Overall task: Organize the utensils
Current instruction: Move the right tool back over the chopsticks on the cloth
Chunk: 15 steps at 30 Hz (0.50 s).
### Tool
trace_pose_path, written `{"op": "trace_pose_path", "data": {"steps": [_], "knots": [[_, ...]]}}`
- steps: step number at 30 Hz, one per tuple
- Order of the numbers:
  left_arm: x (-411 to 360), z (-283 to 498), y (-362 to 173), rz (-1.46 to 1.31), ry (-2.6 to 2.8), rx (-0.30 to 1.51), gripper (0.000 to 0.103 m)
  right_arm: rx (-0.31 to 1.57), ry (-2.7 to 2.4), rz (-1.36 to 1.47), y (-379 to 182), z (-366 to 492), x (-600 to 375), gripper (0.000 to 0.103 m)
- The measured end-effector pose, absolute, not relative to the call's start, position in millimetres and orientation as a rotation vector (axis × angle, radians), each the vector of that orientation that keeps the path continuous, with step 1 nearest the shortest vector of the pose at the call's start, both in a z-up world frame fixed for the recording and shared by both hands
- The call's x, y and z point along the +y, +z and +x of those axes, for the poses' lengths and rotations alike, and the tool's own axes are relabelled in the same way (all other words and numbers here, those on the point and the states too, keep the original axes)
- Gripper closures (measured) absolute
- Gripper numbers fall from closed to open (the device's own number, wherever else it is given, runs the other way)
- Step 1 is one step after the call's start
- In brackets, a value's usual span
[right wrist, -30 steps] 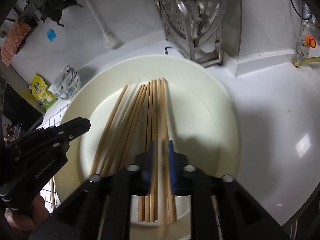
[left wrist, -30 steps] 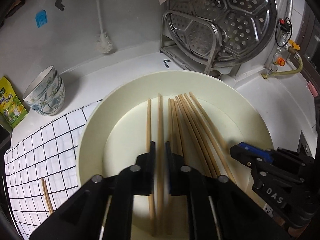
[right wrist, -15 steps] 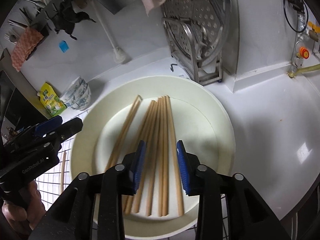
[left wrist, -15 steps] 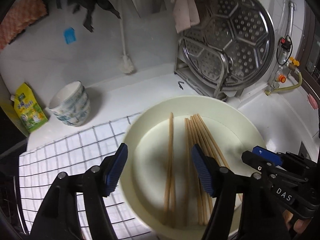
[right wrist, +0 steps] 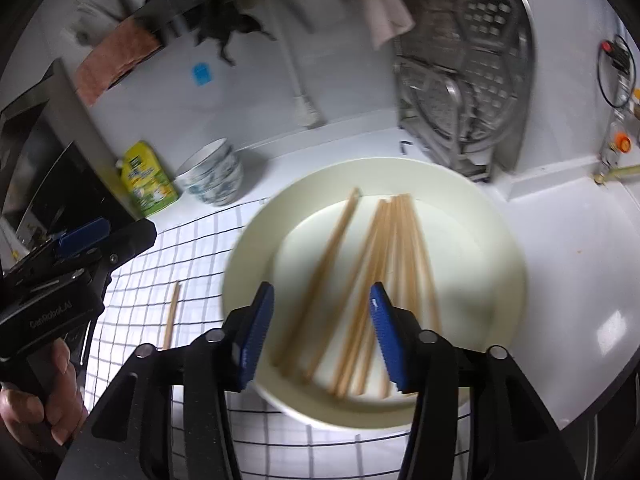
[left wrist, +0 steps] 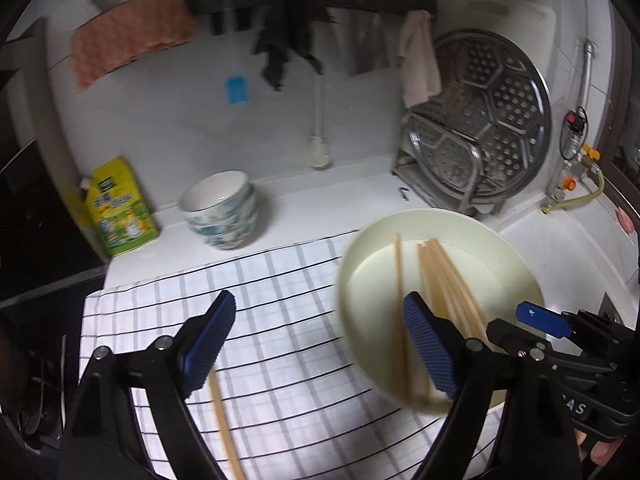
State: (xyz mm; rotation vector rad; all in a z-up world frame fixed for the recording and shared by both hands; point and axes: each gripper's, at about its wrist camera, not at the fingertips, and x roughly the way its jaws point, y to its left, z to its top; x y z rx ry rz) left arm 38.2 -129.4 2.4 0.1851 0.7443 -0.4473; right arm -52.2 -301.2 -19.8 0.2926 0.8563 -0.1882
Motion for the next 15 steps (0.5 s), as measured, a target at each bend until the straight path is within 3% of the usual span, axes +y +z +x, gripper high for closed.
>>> {"op": "trace_pose_path", "data": {"steps": [15], "knots": [[21.3,49.4,-37.7,0.128,-0.183,0.832,0.012,0.93,0.017,0.198,-42.0,-15.9,-186.3,0.048]]}}
